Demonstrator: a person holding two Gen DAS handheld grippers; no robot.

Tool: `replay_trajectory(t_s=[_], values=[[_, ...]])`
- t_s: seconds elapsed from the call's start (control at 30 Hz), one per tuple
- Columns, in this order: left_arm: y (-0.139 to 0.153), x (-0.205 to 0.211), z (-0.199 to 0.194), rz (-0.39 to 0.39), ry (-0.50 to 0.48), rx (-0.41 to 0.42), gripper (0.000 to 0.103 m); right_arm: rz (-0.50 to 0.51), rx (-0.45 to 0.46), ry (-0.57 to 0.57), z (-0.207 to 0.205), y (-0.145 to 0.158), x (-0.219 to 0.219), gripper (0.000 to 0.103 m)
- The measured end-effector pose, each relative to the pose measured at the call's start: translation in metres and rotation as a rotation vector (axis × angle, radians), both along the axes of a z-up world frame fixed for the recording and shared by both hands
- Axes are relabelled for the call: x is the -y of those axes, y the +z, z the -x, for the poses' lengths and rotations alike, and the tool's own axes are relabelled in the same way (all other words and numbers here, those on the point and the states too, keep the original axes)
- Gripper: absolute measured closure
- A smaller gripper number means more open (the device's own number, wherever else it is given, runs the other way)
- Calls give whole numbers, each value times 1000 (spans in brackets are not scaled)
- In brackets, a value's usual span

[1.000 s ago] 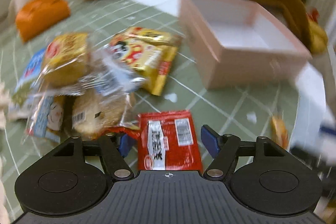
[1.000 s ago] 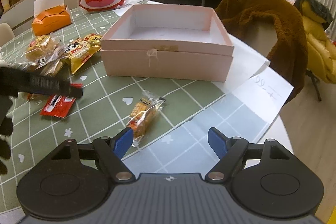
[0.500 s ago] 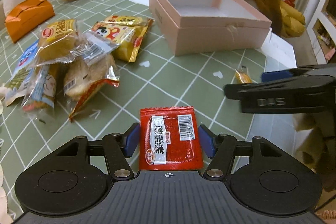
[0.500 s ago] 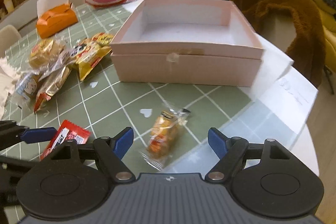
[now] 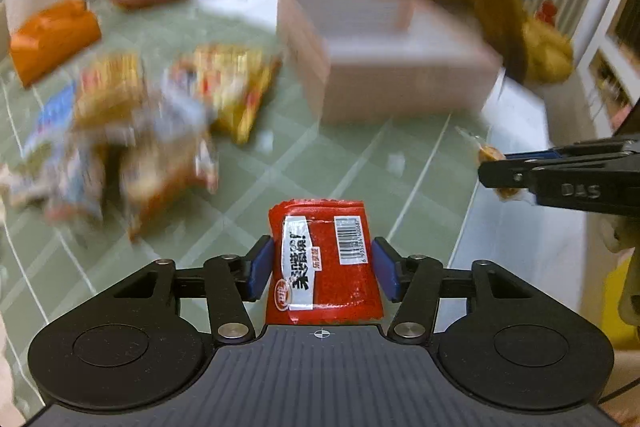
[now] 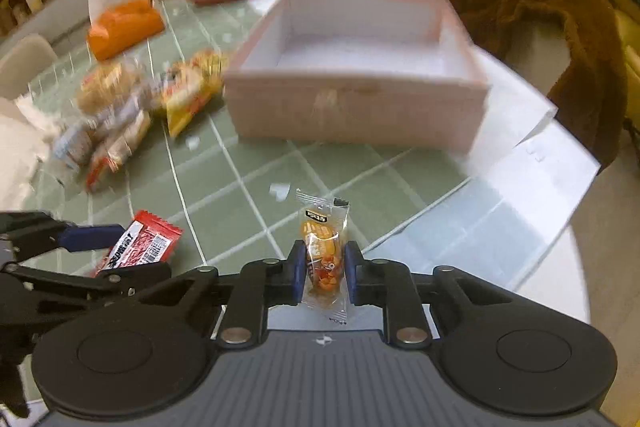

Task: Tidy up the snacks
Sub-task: 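Close the right tool on the small orange wrapped snack, then carry the red packet into the pink box while the right tool drops the orange snack in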

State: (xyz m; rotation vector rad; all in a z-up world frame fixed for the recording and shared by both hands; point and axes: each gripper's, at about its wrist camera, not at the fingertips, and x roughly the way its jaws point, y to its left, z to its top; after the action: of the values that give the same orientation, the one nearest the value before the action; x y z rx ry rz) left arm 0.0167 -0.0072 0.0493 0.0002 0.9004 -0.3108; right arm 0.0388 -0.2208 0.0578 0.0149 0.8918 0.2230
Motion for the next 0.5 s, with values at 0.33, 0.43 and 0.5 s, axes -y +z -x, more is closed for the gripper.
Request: replay_trajectory(t_s=[0.33,0.43,0.5], values=[[122,22,-155,355,-57,135,36,-91,221,-35,-112,136,37,62],[105,24,-190,371,-10,40,40,-88,204,-112,-137,143,48,39],[98,15,-186,399,-6,57,40,-97,209,-139,-132,140,55,38]])
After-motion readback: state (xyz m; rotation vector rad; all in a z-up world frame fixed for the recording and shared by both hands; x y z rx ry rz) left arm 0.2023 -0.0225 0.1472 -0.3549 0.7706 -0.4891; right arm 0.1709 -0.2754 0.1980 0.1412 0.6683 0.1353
